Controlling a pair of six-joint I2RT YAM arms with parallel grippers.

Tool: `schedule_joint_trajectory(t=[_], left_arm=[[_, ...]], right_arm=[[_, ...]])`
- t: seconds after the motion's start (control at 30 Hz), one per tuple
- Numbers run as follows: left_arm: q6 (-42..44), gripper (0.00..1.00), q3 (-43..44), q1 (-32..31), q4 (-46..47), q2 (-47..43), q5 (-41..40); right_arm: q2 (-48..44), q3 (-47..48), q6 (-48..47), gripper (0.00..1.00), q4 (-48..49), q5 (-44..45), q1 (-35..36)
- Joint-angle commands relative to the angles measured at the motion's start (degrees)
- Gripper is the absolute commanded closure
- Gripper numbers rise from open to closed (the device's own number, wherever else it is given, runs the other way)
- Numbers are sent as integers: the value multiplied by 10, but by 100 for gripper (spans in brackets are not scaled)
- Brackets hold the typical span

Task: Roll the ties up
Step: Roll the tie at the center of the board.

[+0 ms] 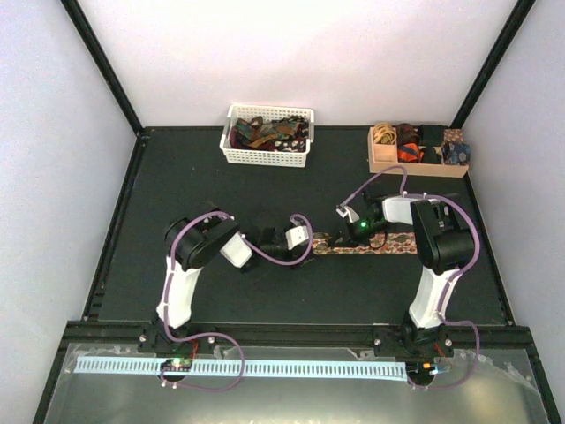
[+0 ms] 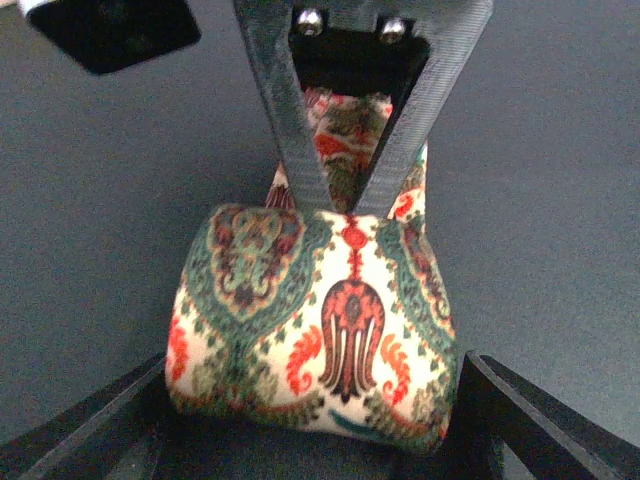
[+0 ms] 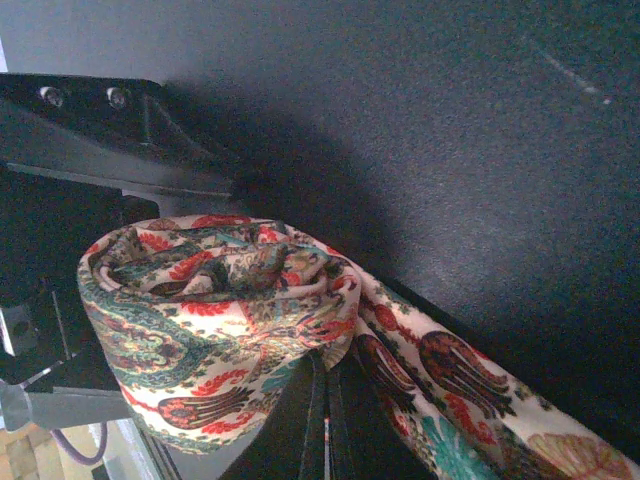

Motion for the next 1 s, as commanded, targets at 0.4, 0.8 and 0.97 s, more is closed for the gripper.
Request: schedule_joint_trajectory(t=[0.4,0.8,0.97], left_arm=[[23,50,48,-16,-55,42,16],[94,55,47,-16,-251,-17,-42],[97,55,62,-17,-277,-10,-39]], right_arm=[[9,-8,-14,98,-11,40,-3],[-86,-17,-11,55,-12,-60,-21],[-80,-25,59,53,56,-80,14]])
